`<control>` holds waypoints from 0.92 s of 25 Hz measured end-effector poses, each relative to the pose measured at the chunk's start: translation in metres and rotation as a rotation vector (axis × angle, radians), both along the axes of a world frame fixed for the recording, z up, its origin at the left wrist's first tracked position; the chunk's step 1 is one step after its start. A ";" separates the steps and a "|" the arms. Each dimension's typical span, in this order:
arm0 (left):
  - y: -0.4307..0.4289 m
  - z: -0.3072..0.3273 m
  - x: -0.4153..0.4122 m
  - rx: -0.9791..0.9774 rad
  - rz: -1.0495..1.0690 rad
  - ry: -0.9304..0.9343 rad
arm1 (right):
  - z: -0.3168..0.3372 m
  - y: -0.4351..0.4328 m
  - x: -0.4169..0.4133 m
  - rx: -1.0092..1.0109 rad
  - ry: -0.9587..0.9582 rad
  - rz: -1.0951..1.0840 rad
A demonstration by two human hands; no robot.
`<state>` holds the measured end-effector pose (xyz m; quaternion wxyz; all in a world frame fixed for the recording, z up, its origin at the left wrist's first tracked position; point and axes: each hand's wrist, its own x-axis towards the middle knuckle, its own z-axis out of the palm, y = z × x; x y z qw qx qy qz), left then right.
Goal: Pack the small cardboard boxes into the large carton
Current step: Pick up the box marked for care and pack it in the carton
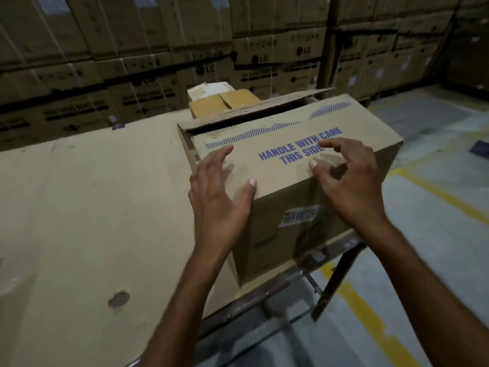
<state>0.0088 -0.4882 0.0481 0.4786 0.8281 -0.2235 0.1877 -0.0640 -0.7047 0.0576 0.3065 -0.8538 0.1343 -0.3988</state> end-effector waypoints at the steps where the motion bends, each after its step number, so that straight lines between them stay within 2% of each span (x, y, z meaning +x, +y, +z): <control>1: -0.007 0.004 0.013 0.006 -0.002 0.015 | 0.004 -0.011 0.013 -0.028 0.005 -0.002; 4: -0.016 0.017 0.038 0.070 0.009 0.005 | 0.018 -0.044 0.049 -0.091 0.056 -0.008; 10: -0.016 0.046 0.094 0.378 0.080 0.025 | 0.055 -0.123 0.115 -0.244 0.456 0.138; 12: -0.023 0.050 0.115 0.462 0.136 0.089 | 0.067 -0.149 0.138 -0.318 0.590 0.172; 15: -0.032 0.044 0.130 0.558 0.186 0.208 | 0.066 -0.174 0.165 -0.318 0.735 0.212; 20: -0.039 0.033 0.131 0.503 0.210 0.390 | 0.051 -0.191 0.180 -0.321 0.898 0.298; 23: -0.040 0.036 0.129 0.210 0.199 0.444 | 0.050 -0.194 0.183 -0.233 0.903 0.284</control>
